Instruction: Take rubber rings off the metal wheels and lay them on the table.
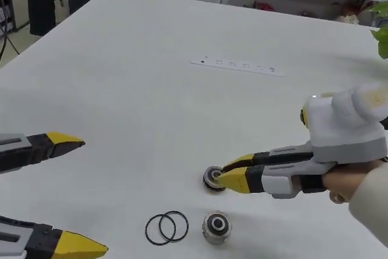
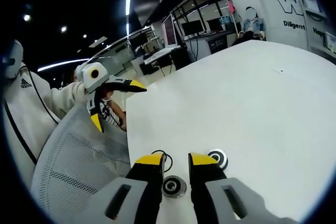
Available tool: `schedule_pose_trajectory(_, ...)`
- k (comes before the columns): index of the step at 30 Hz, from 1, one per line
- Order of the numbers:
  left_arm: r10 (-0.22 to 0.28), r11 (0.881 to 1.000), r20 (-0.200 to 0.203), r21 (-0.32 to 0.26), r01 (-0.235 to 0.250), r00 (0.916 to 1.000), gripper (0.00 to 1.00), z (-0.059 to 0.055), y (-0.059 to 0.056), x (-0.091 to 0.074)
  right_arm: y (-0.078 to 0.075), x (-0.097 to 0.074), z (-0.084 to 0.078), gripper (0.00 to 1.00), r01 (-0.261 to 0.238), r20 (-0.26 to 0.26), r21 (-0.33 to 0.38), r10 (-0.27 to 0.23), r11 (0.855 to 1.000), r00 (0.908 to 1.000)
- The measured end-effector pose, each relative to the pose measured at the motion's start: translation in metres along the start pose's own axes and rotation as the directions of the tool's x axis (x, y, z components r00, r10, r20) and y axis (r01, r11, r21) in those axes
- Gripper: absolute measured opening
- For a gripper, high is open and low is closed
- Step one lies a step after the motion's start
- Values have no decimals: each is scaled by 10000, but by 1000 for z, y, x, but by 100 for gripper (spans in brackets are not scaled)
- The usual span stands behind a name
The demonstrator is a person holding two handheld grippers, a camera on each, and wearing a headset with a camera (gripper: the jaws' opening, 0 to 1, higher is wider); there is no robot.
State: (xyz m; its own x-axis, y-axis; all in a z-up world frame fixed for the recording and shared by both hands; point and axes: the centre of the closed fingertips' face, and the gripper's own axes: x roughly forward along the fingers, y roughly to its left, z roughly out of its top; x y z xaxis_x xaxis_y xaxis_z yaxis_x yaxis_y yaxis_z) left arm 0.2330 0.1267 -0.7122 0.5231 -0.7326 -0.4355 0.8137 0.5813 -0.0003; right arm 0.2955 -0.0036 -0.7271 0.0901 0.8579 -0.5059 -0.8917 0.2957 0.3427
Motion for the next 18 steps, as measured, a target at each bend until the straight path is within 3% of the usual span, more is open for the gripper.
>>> schedule_pose_trajectory(18, -40, 9990, 16, 443, 40, 10000, 93, 21, 9, 3, -19, -30, 0, 18, 666, 374, -80, -663, 9977, 9971)
